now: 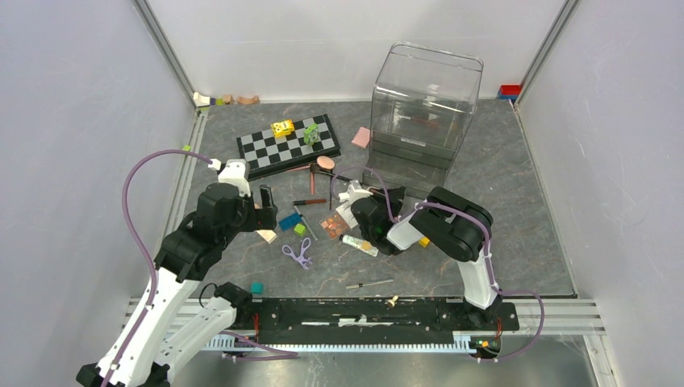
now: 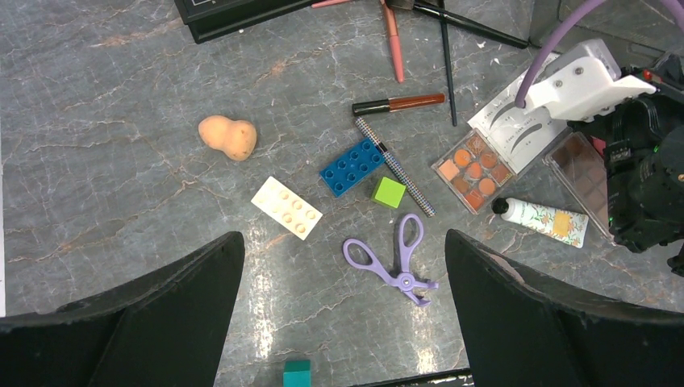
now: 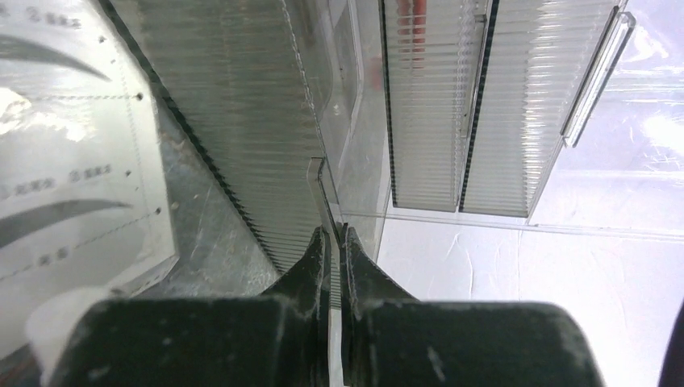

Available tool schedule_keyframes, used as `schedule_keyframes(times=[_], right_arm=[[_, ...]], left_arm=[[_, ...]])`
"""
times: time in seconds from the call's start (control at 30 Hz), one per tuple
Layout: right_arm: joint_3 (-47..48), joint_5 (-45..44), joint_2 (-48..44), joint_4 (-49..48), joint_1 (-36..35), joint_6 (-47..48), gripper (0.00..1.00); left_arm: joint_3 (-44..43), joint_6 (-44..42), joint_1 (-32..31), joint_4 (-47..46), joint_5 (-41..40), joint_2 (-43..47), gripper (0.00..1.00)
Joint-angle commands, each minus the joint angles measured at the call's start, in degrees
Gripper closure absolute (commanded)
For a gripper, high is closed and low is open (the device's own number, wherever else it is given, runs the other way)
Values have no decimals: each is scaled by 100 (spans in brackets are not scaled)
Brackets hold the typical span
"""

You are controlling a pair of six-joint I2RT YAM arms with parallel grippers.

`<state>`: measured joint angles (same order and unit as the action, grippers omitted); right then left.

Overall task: Organize the makeup
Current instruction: Open the drawer in the storage box.

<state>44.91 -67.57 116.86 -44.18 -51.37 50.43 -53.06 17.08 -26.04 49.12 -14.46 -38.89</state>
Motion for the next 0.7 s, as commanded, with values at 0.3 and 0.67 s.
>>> schedule_keyframes(times=[0.3, 0.67], right_arm=[[-157, -166, -190, 362, -478, -877, 100], [-213, -203, -505, 498, -481, -1026, 45]], left_arm=[[-1, -28, 38, -228, 66, 82, 0], [-3, -21, 46, -228, 26, 85, 0]])
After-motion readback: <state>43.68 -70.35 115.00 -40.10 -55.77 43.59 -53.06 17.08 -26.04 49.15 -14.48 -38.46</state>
